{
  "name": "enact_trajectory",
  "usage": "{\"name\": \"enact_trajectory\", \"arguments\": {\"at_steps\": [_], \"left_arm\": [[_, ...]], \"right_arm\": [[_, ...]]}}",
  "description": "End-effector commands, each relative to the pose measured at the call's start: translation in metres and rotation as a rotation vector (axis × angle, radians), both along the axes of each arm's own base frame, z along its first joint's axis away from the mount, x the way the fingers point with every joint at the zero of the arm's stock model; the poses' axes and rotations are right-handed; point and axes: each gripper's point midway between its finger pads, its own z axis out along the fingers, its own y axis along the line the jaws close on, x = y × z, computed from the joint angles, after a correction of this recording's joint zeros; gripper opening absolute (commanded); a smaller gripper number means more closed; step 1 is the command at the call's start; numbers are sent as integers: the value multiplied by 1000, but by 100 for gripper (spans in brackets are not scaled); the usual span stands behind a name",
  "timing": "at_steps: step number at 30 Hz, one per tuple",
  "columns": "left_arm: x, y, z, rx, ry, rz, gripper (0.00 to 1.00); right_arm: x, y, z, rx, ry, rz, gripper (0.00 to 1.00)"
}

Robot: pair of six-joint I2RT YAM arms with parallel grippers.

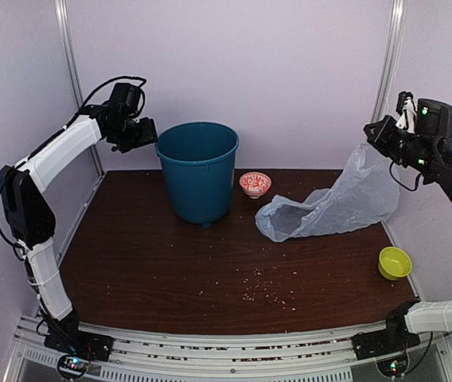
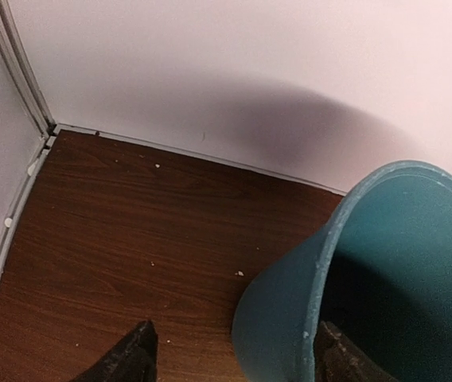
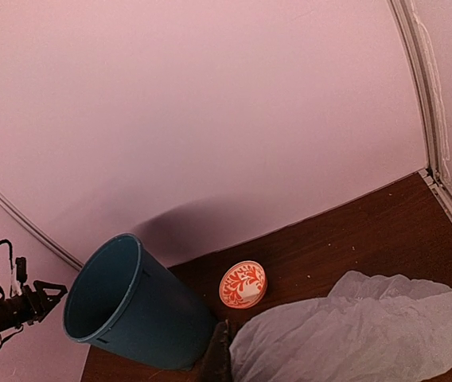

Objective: Put the trash bags into the trash bin

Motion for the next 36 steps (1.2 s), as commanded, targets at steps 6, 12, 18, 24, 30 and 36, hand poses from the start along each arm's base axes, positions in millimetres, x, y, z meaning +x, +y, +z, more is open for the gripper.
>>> {"name": "enact_trajectory", "arguments": {"at_steps": [6,12,18,24,30,36], "left_arm": [[4,-22,18,-107,-56,-108,58],[-2,-15,0,-38,4,-104,53],[-3,-32,-17,-49,55,-210,42],[-6,-29,-17,-46,63,-193,24],[-21,-26,-10,-8,85,-213,1],[-56,-43,1,50,107,-353,0]], "right_arm": [[-3,3,7,20,-23,22,0],[-4,3,1,30,-11,24,0],[-1,6,-4,41,2,35,0],[2,10,-8,44,13,47,0],[5,13,-10,49,20,55,0],[9,9,-4,28,15,31,0]]}}
